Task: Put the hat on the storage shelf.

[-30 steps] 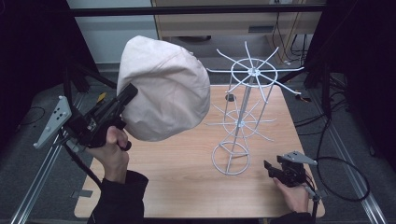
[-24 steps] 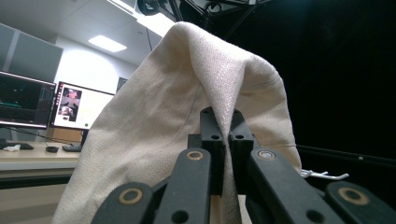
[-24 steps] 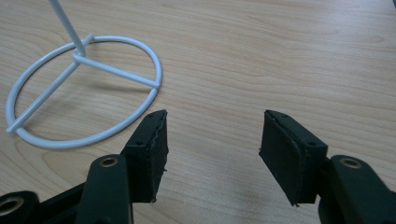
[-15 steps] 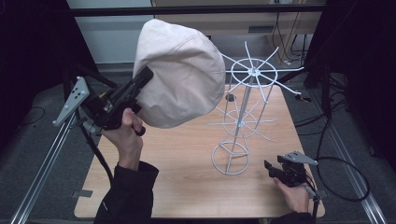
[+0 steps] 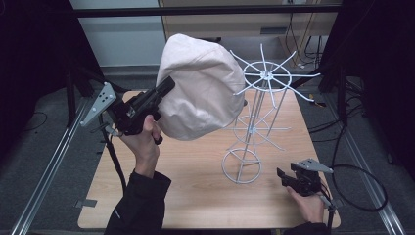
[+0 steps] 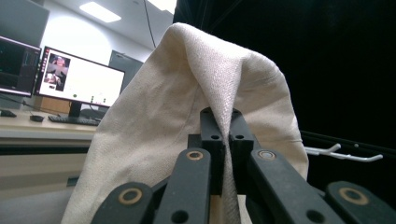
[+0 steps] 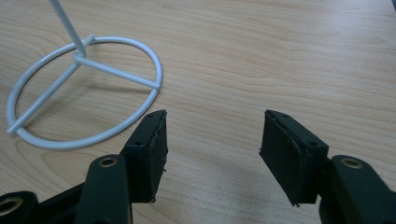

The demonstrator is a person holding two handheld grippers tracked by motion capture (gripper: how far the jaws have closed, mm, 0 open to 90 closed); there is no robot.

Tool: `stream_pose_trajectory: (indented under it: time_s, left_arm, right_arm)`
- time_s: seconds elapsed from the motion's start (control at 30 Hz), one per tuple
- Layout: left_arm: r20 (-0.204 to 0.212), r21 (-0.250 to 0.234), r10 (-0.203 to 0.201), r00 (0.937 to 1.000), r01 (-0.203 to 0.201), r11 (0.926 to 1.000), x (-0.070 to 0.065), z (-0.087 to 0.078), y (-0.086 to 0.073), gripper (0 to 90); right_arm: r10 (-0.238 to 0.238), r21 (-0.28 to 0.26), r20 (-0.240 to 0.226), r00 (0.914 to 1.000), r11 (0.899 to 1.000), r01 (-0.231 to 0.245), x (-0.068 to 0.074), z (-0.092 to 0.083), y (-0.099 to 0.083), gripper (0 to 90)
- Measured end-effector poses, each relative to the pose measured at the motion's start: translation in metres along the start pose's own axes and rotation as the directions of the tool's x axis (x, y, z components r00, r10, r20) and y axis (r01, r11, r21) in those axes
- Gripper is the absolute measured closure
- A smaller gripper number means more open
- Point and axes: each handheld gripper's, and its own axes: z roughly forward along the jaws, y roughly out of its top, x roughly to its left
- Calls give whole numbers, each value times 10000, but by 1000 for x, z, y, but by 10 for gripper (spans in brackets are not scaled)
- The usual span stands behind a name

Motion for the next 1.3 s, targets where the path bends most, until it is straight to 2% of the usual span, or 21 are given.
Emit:
stream_pose_trajectory:
  time_s: [0.23, 0.5, 0.67, 0.97, 1.3]
  left_arm:
    - [-100, 310, -258, 9996, 261, 9992, 7, -4, -11, 882]
    - [-181, 823, -364, 9992, 378, 9959, 14, -7, -26, 879]
    - [-232, 1213, -180, 9996, 206, 9924, 13, -9, -35, 878]
    - [-328, 2016, 291, 9990, -219, 9792, 13, -10, -48, 876]
    - [-424, 2835, 872, 9953, -717, 9563, 8, -3, -60, 873]
  right_arm:
    - [13, 9, 2, 10000, 10000, -13, 0, 0, 0, 408]
    - [-19, -4, 21, 10000, 10000, 19, 0, 0, 0, 405]
    - [-114, -35, 76, 9999, 9999, 114, 0, 1, 0, 403]
    - [-152, -28, 102, 9998, 9999, 153, 1, 1, 0, 398]
    - [-152, -35, 116, 9998, 9999, 152, 1, 2, -1, 387]
